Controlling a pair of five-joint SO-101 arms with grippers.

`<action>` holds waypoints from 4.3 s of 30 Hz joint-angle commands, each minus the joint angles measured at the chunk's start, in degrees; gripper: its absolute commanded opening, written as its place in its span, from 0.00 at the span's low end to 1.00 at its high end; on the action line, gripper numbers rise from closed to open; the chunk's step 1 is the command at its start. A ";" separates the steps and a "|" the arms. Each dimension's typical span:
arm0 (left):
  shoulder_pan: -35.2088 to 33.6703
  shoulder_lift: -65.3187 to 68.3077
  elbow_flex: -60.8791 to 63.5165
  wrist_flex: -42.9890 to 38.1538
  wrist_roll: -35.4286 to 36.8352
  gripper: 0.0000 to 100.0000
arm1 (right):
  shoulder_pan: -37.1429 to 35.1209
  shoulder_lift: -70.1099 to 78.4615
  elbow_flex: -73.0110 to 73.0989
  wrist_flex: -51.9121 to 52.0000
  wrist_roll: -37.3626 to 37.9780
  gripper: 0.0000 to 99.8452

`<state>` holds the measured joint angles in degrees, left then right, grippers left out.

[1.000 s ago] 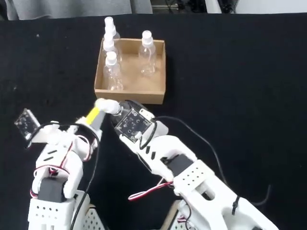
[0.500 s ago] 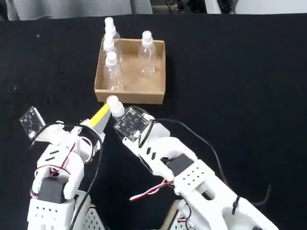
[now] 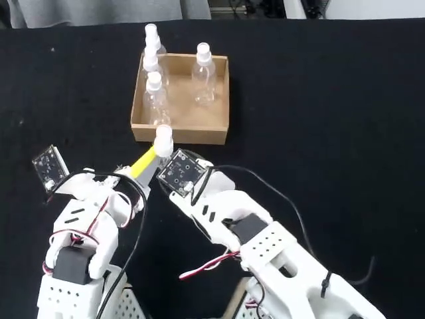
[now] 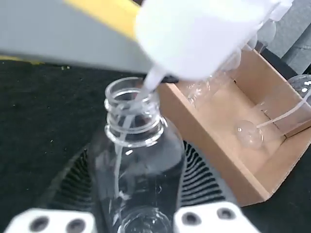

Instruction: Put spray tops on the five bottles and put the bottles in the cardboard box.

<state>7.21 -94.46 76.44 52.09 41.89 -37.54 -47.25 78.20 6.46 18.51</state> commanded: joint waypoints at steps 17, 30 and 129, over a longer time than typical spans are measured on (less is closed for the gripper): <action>-6.46 -0.53 -2.59 -1.41 3.52 0.31 | -0.97 -2.07 0.04 -10.90 -0.53 0.01; 3.03 -0.53 -2.77 3.08 -2.02 0.31 | -0.79 -2.07 -0.48 -8.26 -0.53 0.01; -8.04 -0.53 3.03 -3.78 -2.46 0.31 | 11.96 -1.80 -26.68 15.03 -11.43 0.01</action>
<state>-0.35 -94.46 80.40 49.71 39.43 -27.16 -47.25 55.96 22.99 7.96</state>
